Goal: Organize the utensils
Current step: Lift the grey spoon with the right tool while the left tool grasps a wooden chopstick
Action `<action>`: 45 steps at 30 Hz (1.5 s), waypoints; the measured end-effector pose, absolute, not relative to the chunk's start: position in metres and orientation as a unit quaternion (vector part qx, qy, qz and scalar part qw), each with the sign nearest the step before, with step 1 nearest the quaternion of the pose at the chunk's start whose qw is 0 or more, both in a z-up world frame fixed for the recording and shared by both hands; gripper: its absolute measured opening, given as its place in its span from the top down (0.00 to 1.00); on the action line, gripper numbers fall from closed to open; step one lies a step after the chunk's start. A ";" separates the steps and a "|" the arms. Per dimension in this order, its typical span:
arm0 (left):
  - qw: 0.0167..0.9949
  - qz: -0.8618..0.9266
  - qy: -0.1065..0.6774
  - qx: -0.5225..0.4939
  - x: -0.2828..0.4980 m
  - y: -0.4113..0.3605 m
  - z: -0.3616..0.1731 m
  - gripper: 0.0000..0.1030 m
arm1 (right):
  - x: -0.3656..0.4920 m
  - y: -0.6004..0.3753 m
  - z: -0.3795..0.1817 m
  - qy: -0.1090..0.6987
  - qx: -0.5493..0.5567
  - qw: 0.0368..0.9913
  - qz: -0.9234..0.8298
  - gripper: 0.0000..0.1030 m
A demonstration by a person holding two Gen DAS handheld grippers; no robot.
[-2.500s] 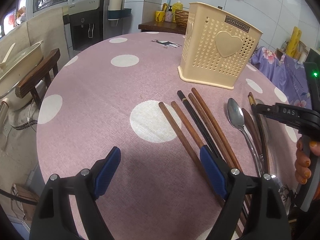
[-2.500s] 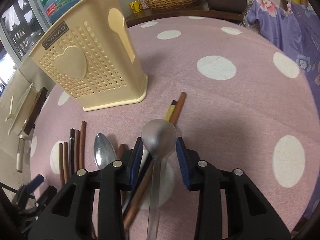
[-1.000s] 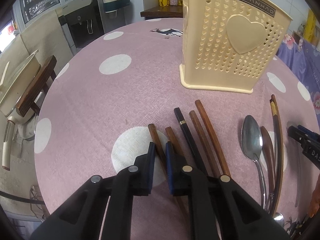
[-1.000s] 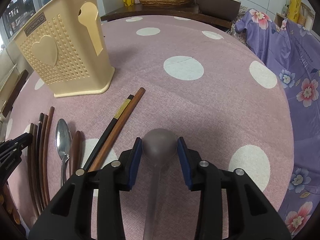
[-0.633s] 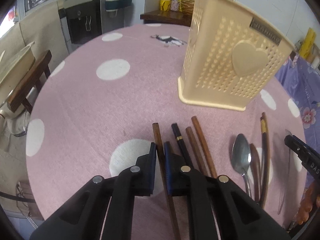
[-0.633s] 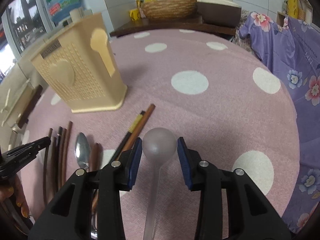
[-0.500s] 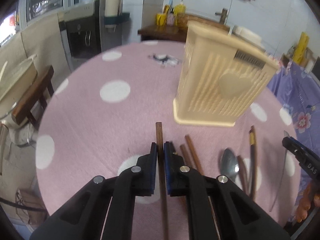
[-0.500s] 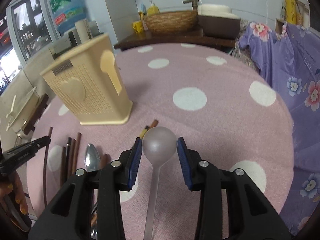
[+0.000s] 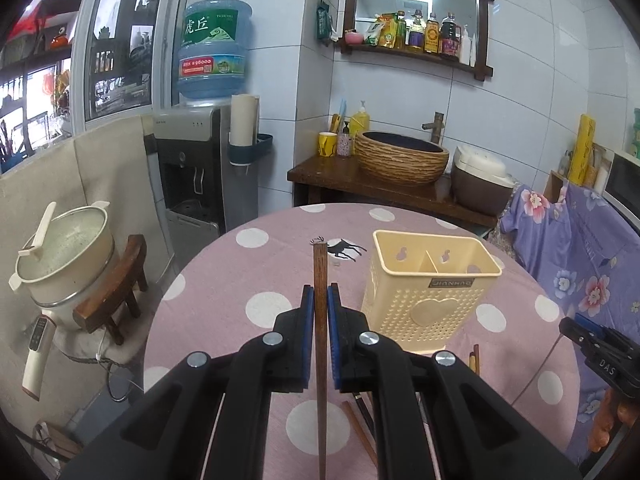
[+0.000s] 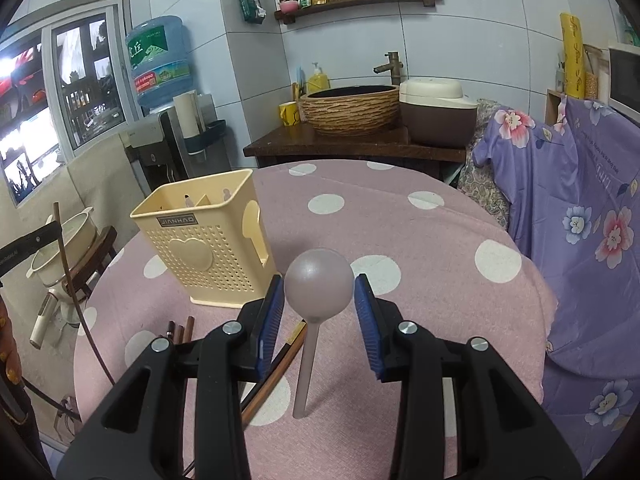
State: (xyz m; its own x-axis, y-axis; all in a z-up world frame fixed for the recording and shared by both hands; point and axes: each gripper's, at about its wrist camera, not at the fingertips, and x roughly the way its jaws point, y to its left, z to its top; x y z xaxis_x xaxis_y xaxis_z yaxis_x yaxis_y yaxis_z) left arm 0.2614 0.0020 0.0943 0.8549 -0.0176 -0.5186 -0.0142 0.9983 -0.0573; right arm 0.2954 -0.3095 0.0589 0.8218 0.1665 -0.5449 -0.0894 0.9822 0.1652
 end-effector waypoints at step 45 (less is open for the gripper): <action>0.983 -0.054 0.165 -0.053 0.357 -0.055 0.212 0.92 | 0.403 -0.225 0.172 0.202 0.039 0.973 0.101 0.64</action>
State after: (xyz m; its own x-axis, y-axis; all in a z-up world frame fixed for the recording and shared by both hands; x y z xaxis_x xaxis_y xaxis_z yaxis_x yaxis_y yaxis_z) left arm 0.3571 -0.0551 0.2117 0.9397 -0.1237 -0.3188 0.0889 0.9886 -0.1216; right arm 0.4027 -0.2246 0.1722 0.8977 0.2127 -0.3858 -0.1807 0.9765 0.1177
